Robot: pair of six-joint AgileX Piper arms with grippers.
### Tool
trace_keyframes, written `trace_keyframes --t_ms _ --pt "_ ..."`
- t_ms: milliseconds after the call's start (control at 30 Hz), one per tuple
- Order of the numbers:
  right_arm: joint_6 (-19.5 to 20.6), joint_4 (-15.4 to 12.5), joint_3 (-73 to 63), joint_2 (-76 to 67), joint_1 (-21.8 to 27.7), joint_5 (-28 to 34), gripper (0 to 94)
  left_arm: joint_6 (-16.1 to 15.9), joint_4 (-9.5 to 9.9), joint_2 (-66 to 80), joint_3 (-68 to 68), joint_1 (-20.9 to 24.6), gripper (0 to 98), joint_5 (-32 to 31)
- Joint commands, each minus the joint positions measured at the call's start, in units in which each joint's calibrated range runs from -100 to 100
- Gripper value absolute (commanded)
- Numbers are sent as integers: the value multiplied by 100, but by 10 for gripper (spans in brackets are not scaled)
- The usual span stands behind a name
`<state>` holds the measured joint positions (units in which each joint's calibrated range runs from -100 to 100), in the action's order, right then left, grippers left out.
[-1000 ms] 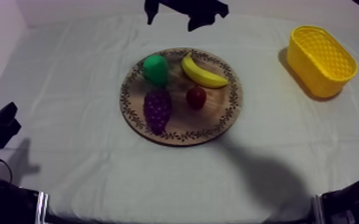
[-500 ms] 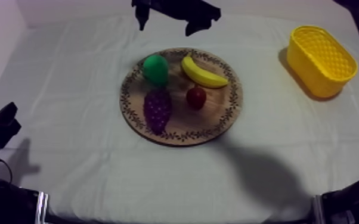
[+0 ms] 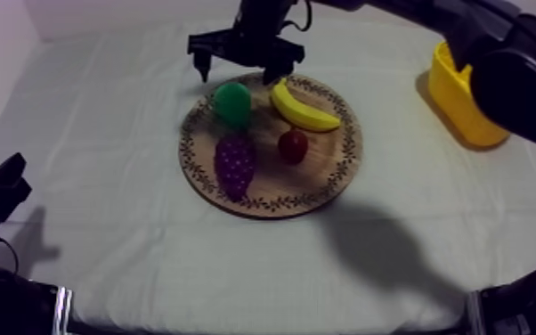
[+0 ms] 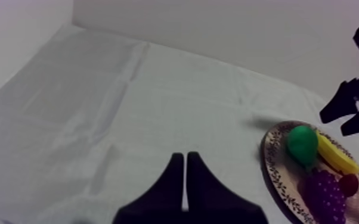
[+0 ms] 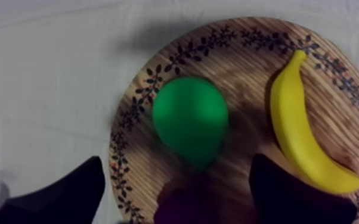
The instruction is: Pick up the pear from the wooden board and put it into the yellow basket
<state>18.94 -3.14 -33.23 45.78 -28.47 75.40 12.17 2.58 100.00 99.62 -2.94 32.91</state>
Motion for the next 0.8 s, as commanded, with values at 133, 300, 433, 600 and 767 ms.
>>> trace_keyframes --t_ms 133,300,433,600,767 --pt "-2 17 -578 695 -14 95 918 2 -2 0 5 1 1 -1" --pt "-2 19 -996 1160 31 196 919 2 -2 0 5 1 1 -1" --pt "-9 34 -1191 1417 64 241 919 2 -2 0 5 1 1 -1" --pt "-28 25 -1300 1551 66 261 852 2 -2 0 5 1 1 -1" --pt "-59 16 -1325 1616 44 229 646 2 -2 0 5 1 1 -1"
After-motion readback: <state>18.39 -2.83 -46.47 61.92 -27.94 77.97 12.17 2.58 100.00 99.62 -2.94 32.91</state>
